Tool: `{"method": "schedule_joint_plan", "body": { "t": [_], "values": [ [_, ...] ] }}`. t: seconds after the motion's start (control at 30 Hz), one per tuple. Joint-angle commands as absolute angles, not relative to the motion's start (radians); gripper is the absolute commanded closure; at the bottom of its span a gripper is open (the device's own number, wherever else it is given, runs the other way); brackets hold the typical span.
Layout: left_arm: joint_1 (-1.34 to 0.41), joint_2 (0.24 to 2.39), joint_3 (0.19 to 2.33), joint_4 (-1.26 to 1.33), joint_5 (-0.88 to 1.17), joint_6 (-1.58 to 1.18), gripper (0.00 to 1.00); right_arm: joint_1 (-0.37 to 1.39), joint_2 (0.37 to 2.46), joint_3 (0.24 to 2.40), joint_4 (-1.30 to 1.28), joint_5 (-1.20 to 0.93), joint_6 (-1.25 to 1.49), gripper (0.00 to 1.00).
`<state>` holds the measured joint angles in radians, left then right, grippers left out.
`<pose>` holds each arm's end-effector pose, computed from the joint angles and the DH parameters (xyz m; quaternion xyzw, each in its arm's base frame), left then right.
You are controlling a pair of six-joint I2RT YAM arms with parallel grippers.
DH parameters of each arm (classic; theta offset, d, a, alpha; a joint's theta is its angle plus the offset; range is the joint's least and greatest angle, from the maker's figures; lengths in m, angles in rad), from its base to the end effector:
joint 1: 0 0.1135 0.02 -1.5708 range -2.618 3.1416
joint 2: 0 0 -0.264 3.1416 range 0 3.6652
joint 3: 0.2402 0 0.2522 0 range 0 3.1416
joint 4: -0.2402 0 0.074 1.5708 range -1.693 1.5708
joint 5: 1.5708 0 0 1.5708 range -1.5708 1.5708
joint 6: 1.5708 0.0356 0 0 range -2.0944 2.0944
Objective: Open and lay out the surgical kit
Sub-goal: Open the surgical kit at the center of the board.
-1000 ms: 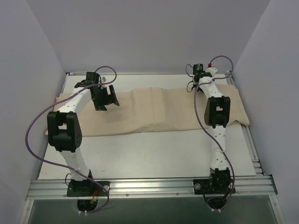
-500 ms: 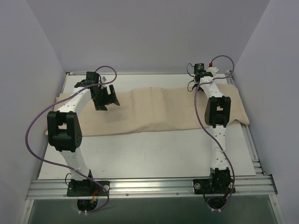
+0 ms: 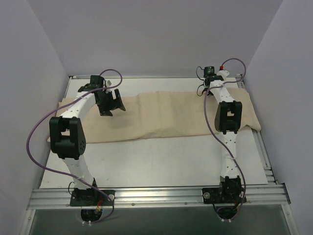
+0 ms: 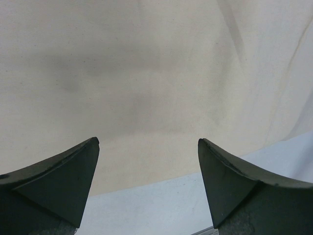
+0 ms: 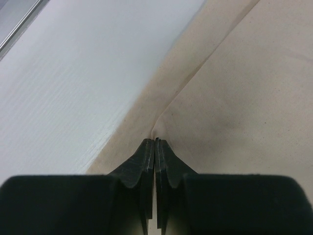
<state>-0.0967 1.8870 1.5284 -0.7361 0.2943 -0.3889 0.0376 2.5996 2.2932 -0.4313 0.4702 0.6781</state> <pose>0.3992 -0.0491 0.2386 -0.1057 0.9561 -0.1944 0.1922 0.5763 0.0055 0.1619 0.3694 0.8144 -0.0617 0.4432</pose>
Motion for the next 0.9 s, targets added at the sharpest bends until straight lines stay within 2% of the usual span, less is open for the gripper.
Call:
{"method": "schedule_joint_plan", "body": {
  "t": [0.0,0.37,0.7,0.87],
  "values": [
    [-0.1,1.855,1.531,-0.709,0.308,-0.397,0.09,0.025,2.594,2.31,-0.442,0.468,0.695,1.0],
    [-0.094,1.888,1.637,-0.879,0.196,-0.466,0.09,0.005,2.408,2.247,-0.529,0.414,0.647,1.0],
    [-0.087,1.94,1.703,-0.908,0.316,-0.632,0.1,0.005,2.15,1.953,-0.528,0.29,0.646,1.0],
    [-0.089,1.976,1.718,-0.867,0.4,-0.755,0.1,0.008,2.005,1.702,-0.482,0.232,0.666,1.0]
  ]
}}
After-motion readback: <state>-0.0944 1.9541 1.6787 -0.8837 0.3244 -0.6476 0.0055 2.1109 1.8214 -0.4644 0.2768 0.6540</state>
